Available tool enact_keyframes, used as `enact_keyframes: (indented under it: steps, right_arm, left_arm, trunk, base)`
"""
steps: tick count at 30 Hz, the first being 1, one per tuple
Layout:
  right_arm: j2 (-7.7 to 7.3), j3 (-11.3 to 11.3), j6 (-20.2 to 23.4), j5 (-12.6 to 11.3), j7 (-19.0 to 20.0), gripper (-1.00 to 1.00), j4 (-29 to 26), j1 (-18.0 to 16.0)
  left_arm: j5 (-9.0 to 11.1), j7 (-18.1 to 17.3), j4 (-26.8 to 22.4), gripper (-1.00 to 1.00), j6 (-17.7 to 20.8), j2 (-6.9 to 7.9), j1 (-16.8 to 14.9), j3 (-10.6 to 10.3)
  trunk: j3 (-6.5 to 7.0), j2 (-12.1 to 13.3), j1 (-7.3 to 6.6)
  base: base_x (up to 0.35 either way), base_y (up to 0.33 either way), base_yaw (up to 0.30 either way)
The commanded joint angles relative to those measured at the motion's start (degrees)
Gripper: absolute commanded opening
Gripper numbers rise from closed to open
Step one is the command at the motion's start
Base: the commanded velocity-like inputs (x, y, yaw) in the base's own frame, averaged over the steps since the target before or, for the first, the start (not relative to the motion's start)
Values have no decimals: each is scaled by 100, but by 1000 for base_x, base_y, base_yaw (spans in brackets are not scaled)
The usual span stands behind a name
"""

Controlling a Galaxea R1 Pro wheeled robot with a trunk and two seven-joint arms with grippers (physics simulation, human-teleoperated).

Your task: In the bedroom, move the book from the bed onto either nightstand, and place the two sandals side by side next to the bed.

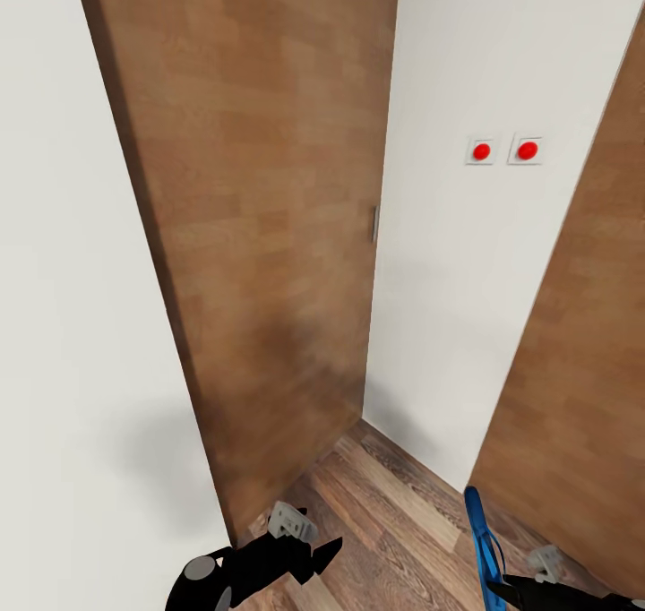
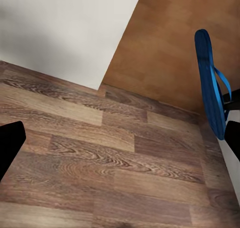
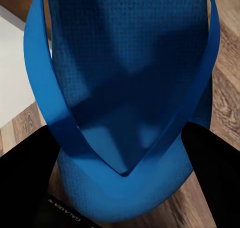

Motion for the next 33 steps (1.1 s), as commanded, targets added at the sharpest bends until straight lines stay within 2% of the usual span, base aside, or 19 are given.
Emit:
enact_keyframes:
  steps: [1, 13, 33]
  right_arm:
    - [-4, 50, -28, -38, 7, -100, 4, -5]
    - [-4, 51, -29, -37, 7, -100, 4, -5]
    - [-4, 51, -30, -37, 9, -100, 4, -5]
  left_arm:
    - [36, -13, -6, 100, 51, -1, -3, 4]
    - [36, -13, -6, 100, 51, -1, -3, 4]
    - [36, -13, -2, 100, 51, -1, -3, 4]
  trunk:
    - [3, -3, 0]
    - [105, -3, 0]
    - [112, -3, 0]
  base:
    - [0, 0, 0]
    - [0, 0, 0]
    - [0, 0, 0]
